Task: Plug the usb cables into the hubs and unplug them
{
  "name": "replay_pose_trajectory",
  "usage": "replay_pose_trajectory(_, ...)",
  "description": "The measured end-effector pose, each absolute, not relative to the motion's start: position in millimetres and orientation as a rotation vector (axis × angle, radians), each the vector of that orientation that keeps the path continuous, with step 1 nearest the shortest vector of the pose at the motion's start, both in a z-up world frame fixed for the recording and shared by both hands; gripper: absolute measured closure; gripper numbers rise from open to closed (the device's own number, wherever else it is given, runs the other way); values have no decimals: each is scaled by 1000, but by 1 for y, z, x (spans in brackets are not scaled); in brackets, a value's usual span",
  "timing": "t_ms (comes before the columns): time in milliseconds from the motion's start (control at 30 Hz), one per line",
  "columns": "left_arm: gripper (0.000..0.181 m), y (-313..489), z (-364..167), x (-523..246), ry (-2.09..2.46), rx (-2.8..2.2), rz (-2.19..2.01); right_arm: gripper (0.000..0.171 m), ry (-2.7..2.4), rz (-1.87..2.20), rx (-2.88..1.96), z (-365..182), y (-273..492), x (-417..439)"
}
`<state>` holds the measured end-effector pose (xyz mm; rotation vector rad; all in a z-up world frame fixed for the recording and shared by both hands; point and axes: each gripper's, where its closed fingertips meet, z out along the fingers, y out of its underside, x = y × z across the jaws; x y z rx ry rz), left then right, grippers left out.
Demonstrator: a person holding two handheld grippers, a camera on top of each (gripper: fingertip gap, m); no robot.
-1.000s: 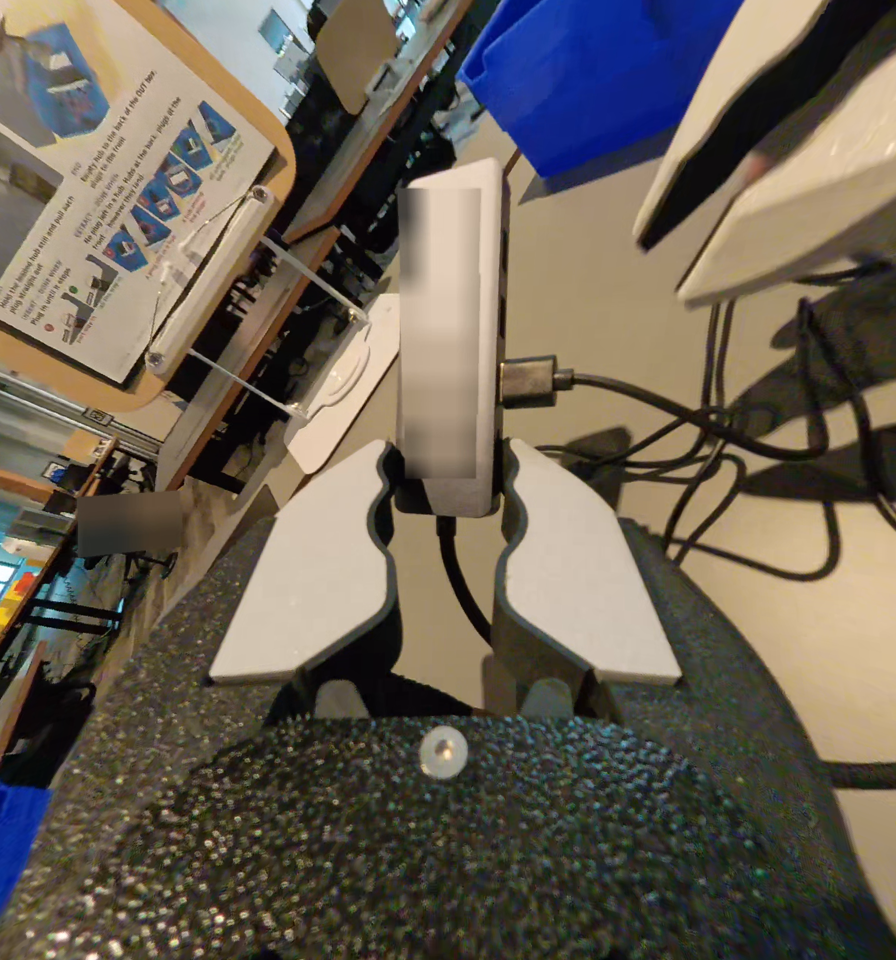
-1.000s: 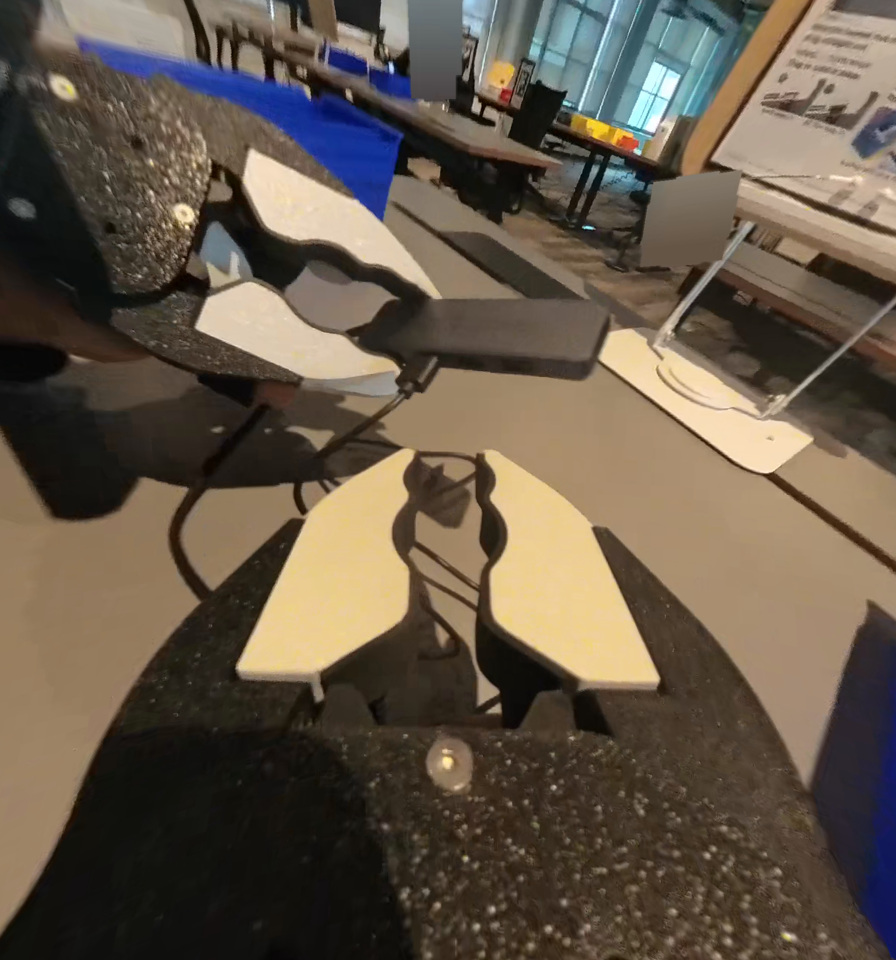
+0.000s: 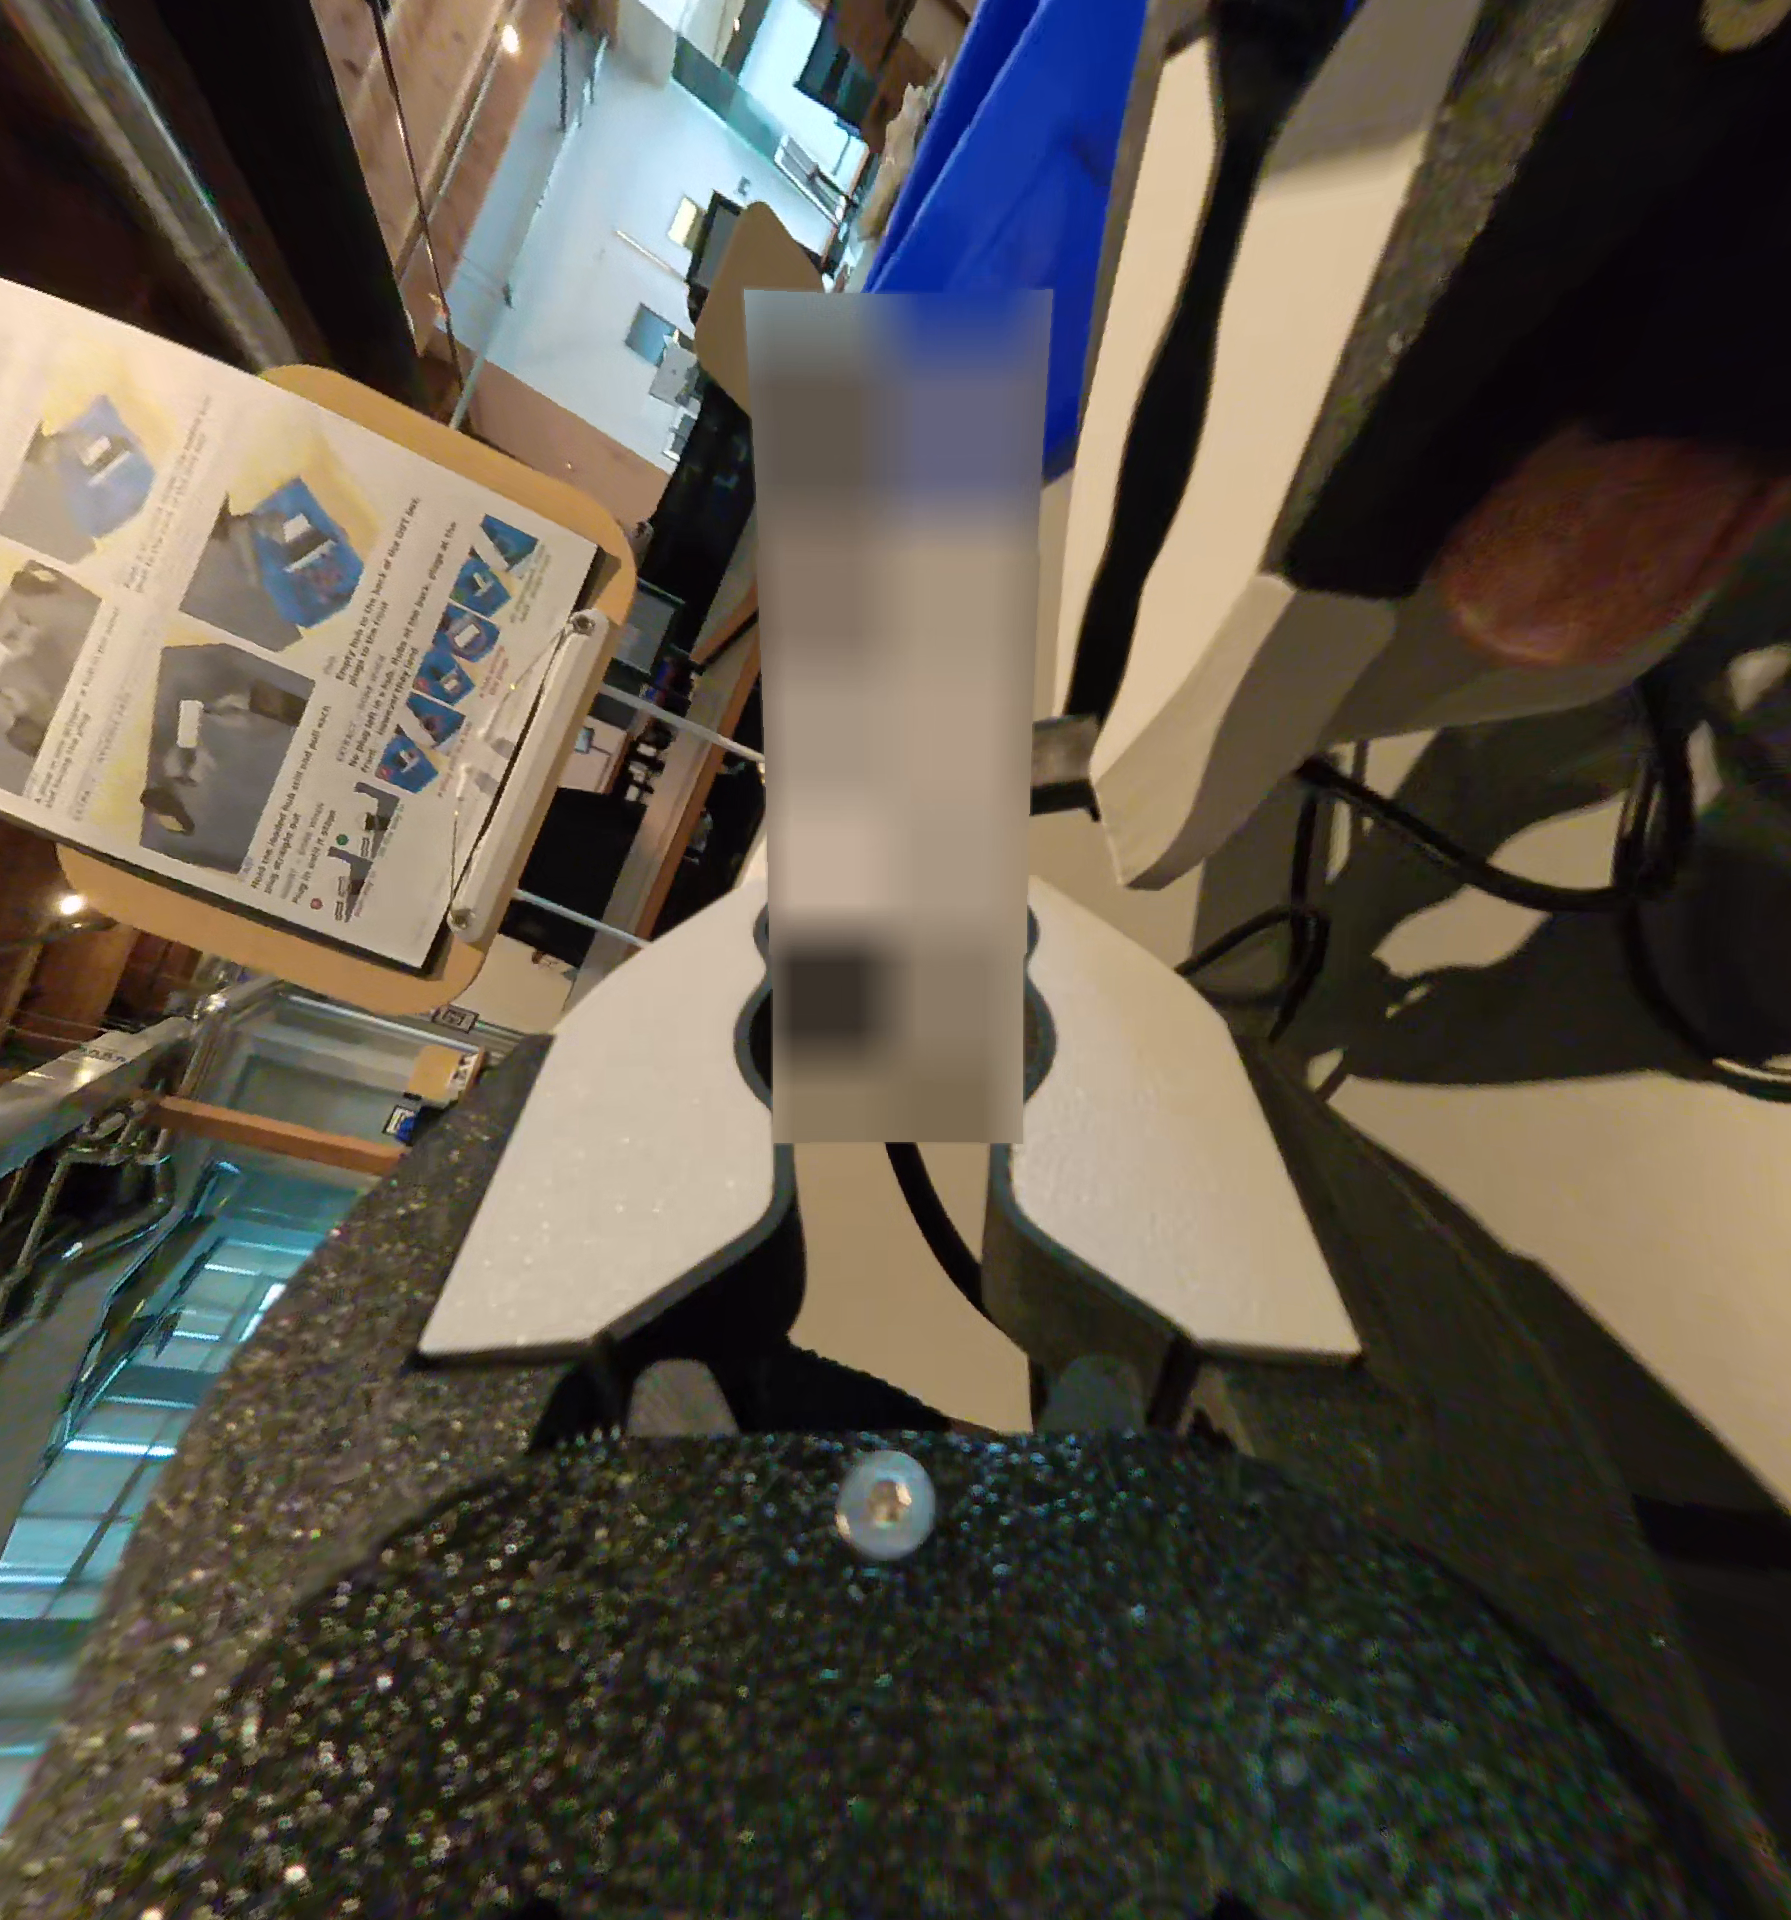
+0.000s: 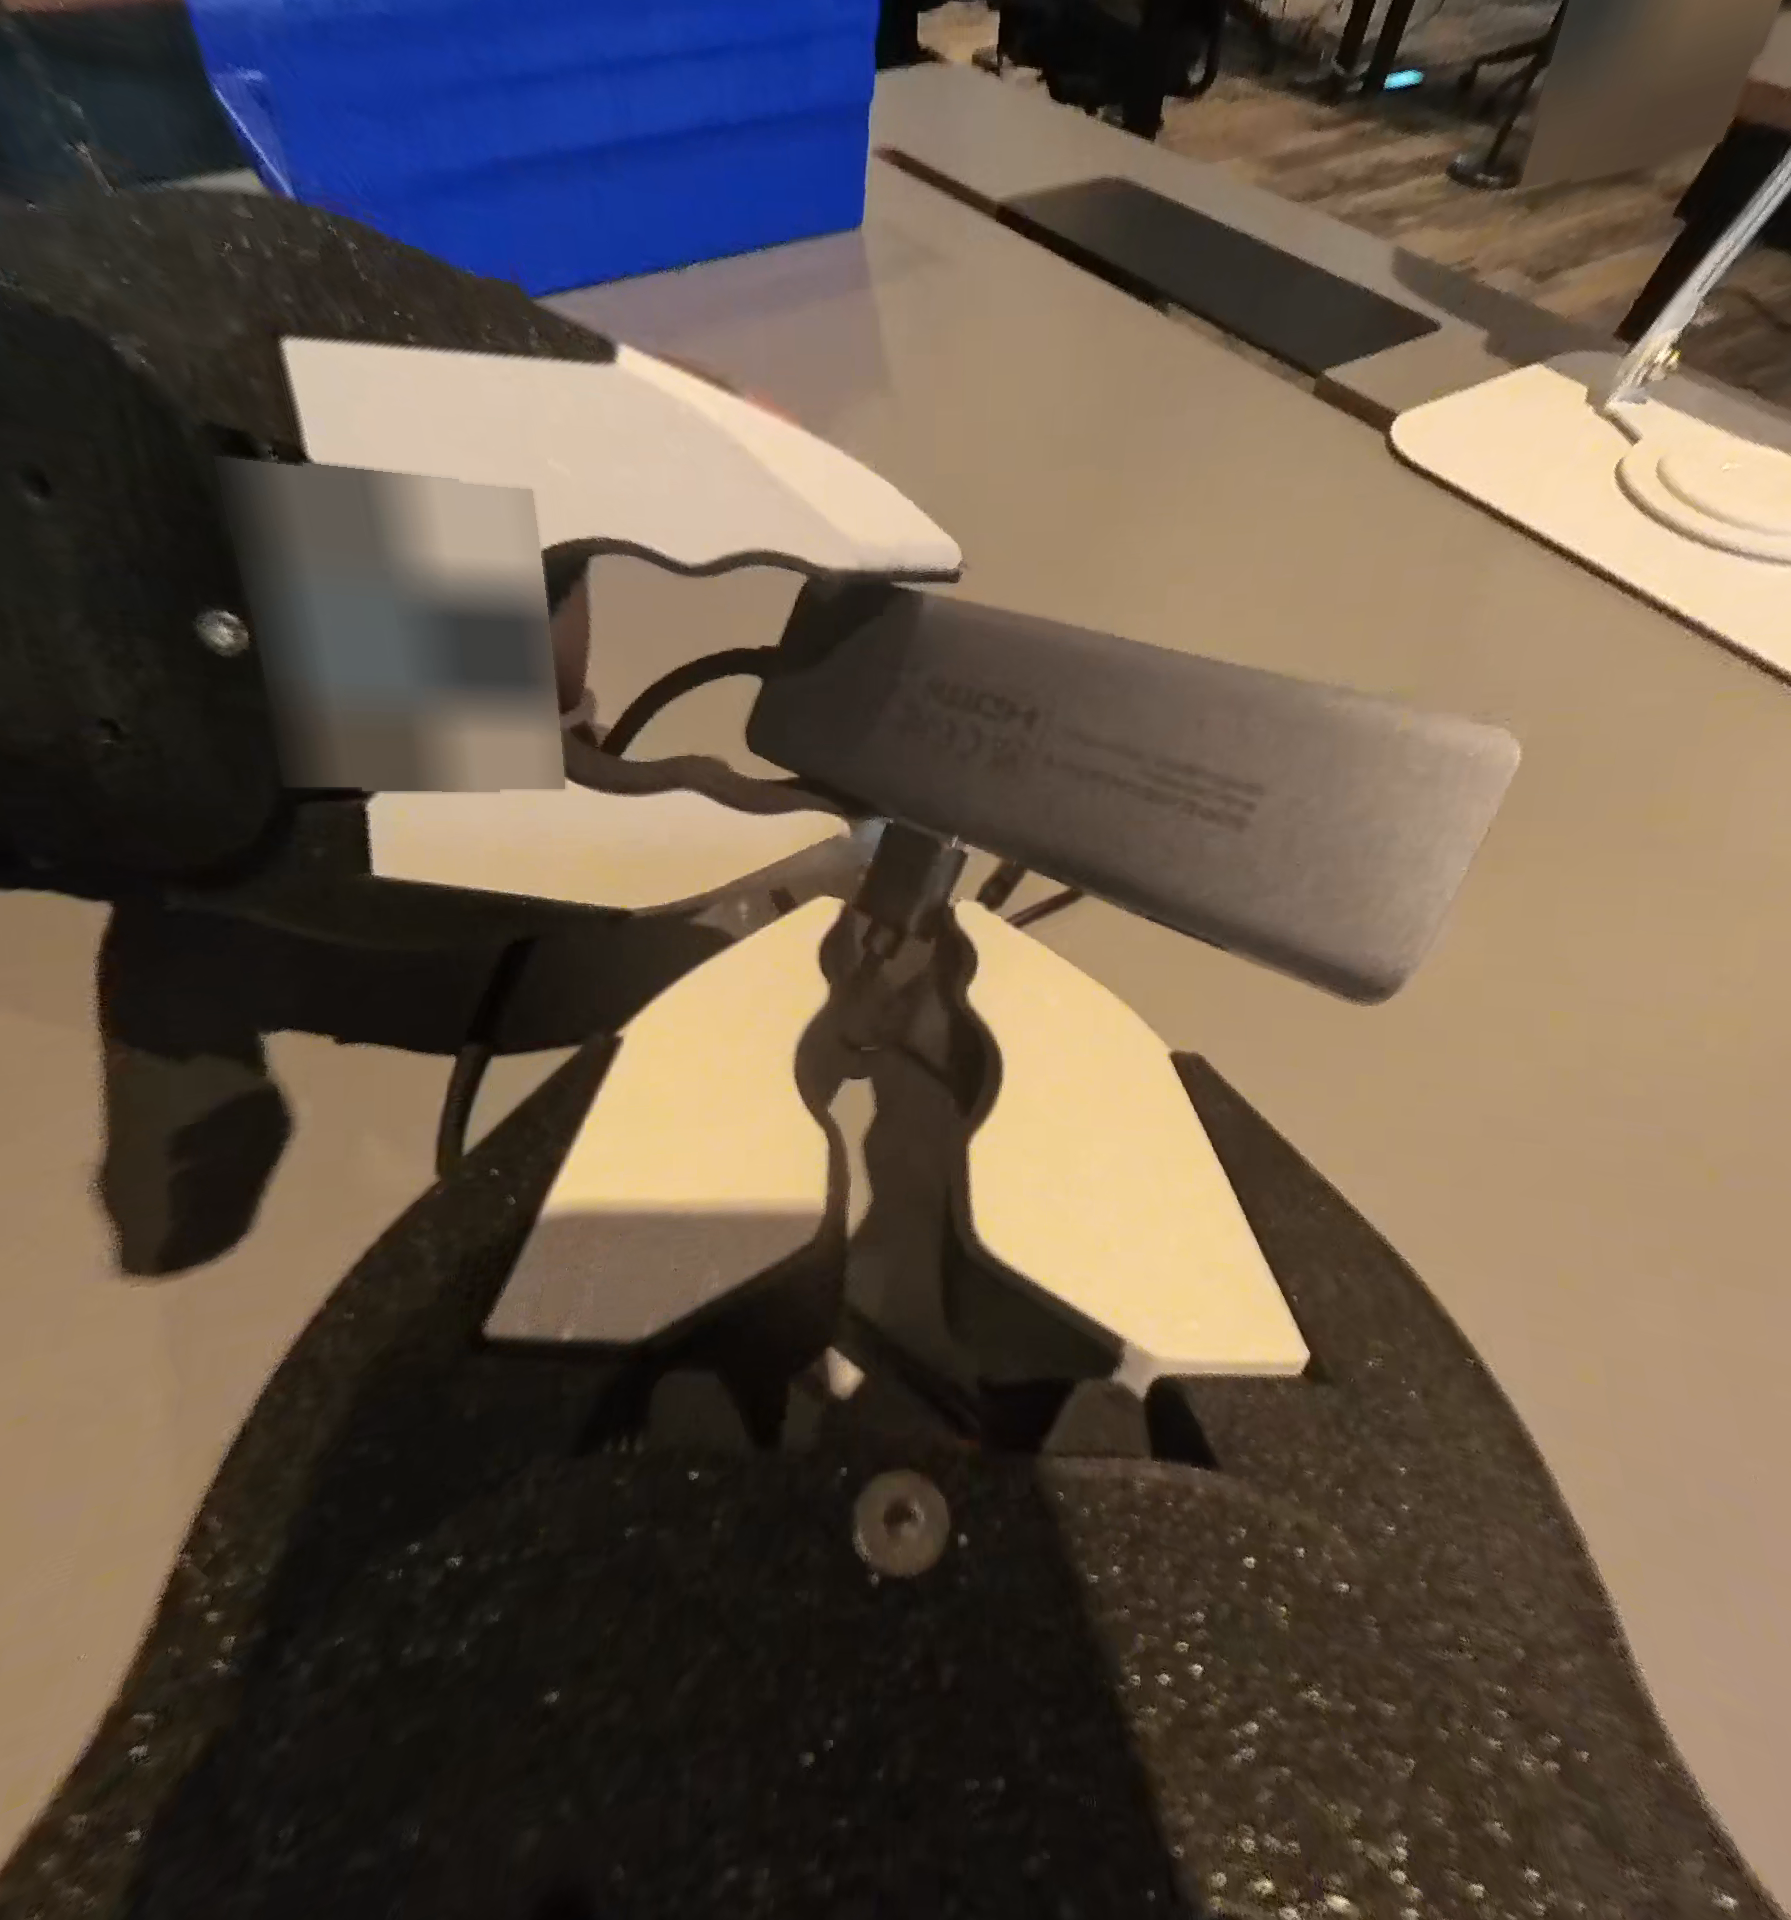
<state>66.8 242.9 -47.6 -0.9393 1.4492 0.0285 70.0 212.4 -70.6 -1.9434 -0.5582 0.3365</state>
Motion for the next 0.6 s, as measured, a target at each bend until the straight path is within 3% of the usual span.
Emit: replay_pose_trajectory(600,144,251,-66,71,1428,-1166,-10,159,-556,195,-2024,-79,215,78)
